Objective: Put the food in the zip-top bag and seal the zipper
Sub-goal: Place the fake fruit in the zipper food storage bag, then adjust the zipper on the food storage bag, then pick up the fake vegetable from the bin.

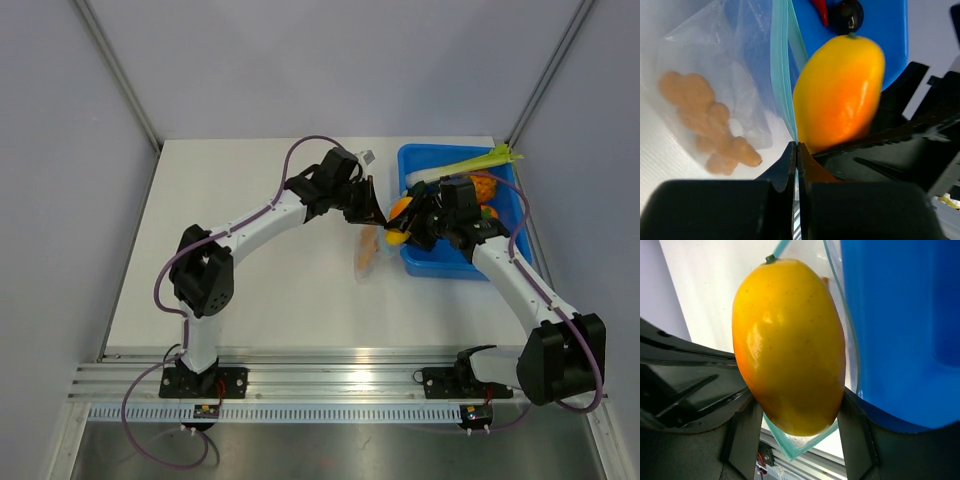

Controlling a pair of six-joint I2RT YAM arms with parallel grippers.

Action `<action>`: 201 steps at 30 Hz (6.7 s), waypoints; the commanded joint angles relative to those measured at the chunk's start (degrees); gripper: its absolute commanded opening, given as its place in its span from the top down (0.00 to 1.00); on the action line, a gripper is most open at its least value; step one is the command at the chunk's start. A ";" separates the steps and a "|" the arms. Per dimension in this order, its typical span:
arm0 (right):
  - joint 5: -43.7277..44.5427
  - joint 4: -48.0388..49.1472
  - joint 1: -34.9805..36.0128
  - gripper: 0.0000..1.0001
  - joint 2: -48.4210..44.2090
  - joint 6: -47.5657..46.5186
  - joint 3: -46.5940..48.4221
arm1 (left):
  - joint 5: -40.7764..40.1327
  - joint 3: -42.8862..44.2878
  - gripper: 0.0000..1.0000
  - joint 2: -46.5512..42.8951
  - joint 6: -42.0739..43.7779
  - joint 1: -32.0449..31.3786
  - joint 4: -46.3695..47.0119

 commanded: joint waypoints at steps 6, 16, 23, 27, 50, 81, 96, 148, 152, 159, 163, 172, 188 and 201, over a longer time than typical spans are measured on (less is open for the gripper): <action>1.70 0.25 0.19 0.82 0.07 -1.65 -1.43 | 3.96 -1.60 1.00 -1.48 -3.24 0.27 9.39; 0.47 -2.12 0.19 0.38 -0.55 -3.93 0.33 | 6.24 -2.66 1.00 -1.39 -4.82 0.36 12.47; 2.05 -4.67 0.28 0.26 -1.16 -5.69 1.82 | 6.60 -3.45 1.00 -1.92 -4.47 0.53 13.09; 3.28 -5.55 0.19 0.20 -1.69 -6.22 2.61 | 7.12 -3.80 1.00 -2.10 -4.21 0.88 13.26; 16.73 -8.80 -0.25 0.41 -8.11 -4.46 4.29 | 8.35 -4.85 1.00 -2.10 -4.03 1.59 13.70; 10.05 -1.86 -1.39 0.99 -0.28 -2.53 -0.90 | 8.53 -4.94 1.00 -2.62 -3.42 1.76 13.09; 3.37 -0.28 1.76 1.00 -0.47 -1.92 5.07 | 4.22 -12.06 1.00 -13.79 5.64 10.20 2.72; 28.42 -8.89 -9.39 0.24 29.50 -30.39 24.32 | 3.43 -9.87 1.00 -13.70 10.12 9.06 -4.40; 30.70 -10.03 -9.39 0.24 33.45 -36.01 27.30 | 3.70 -8.90 1.00 -13.35 11.26 9.06 -5.28; 30.79 -9.86 -9.39 0.24 35.83 -41.63 28.28 | 3.78 -7.40 1.00 -12.82 12.93 9.32 -7.04; 32.29 -9.94 -9.30 0.23 38.03 -49.87 28.54 | 3.96 -7.14 1.00 -12.73 13.72 9.59 -7.83; 32.64 -4.16 -9.65 0.23 41.90 -59.03 25.47 | 4.31 -6.79 1.00 -12.47 14.95 10.20 -8.62; 27.36 6.49 -10.09 0.26 34.78 -60.53 18.79 | 4.14 -4.85 1.00 -10.54 15.48 10.38 -10.29; 24.55 4.02 -10.18 0.48 42.08 -56.67 22.57 | 3.78 -4.33 1.00 -9.83 15.57 10.38 -10.82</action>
